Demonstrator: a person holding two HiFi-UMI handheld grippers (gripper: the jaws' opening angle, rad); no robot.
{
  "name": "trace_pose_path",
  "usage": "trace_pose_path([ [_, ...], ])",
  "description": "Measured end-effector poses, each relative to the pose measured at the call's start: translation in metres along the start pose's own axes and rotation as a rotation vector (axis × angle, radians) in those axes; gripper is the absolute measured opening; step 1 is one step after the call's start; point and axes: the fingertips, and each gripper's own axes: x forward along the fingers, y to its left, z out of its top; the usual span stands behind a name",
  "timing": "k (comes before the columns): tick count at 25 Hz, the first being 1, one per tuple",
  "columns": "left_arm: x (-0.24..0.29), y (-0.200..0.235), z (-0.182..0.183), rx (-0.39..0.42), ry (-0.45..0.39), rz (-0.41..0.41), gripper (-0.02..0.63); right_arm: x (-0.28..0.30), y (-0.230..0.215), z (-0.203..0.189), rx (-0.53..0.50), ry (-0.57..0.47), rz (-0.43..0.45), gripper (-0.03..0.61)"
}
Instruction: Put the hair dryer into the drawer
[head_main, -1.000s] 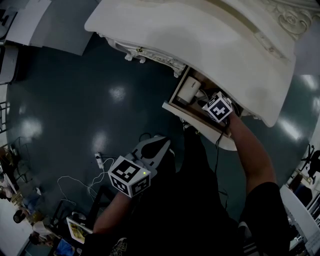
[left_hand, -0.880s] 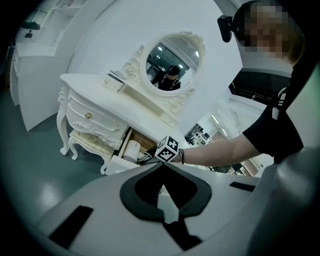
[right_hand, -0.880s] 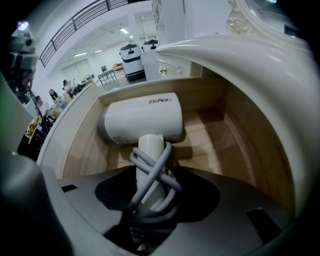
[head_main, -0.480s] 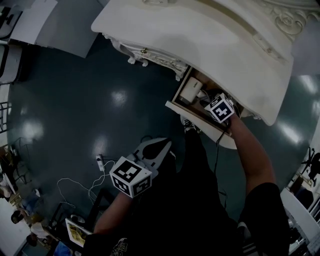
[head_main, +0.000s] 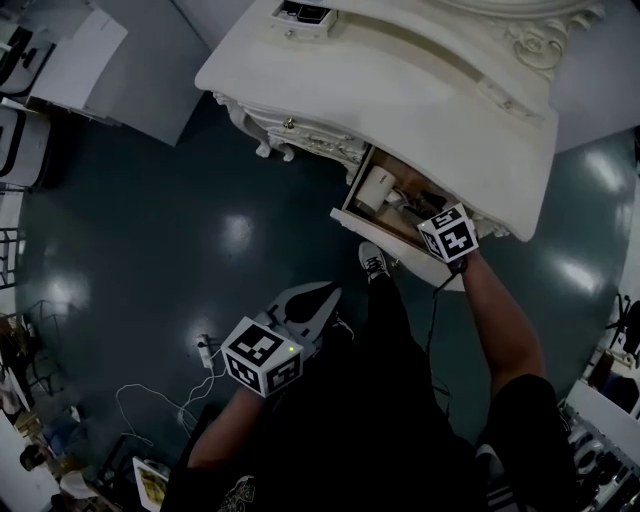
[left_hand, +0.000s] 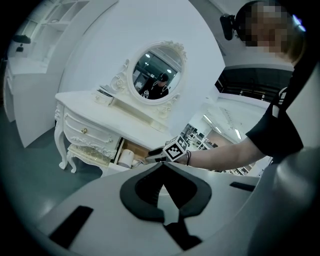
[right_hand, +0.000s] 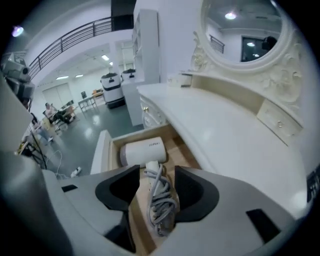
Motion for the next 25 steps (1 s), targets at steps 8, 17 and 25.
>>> trace_pose_path([
  [8, -0.039, -0.042, 0.005, 0.099, -0.038, -0.067, 0.003, -0.148, 0.027, 0.047, 0.389, -0.431, -0.075, 0.029],
  [17, -0.058, -0.091, 0.002, 0.168, -0.038, -0.146, 0.003, -0.27, 0.105, 0.046, 0.491, -0.657, -0.041, 0.029],
  [25, -0.051, -0.138, -0.001, 0.164, -0.068, -0.162, 0.003, -0.339, 0.174, 0.057, 0.42, -0.731, 0.111, 0.029],
])
